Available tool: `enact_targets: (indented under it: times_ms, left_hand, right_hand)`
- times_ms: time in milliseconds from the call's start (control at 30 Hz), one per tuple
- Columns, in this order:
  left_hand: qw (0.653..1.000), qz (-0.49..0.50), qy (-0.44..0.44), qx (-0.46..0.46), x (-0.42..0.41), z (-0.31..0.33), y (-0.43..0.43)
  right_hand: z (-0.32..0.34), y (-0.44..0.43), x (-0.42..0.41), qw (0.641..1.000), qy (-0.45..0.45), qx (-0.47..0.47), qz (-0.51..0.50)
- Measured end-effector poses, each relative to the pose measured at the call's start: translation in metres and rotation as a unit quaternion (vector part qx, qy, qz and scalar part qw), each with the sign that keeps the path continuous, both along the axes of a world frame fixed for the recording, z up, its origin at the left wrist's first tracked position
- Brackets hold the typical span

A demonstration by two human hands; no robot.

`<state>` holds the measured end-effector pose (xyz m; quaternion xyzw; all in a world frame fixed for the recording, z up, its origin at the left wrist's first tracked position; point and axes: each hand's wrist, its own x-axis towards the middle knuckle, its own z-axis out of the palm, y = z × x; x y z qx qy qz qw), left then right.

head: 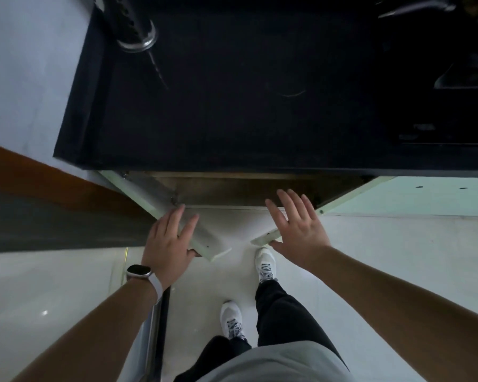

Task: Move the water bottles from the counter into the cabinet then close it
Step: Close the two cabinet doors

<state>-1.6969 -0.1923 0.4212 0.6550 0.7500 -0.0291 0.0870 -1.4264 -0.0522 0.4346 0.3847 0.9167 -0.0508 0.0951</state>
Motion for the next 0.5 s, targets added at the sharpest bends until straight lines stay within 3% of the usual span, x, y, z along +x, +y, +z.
enact_targets:
  times_ms: [500]
  left_hand:
    - [0.990, 0.008, 0.045, 0.134, 0.013, -0.024, 0.114]
  right_hand:
    - [-0.024, 0.068, -0.039, 0.994, 0.078, 0.074, 0.035]
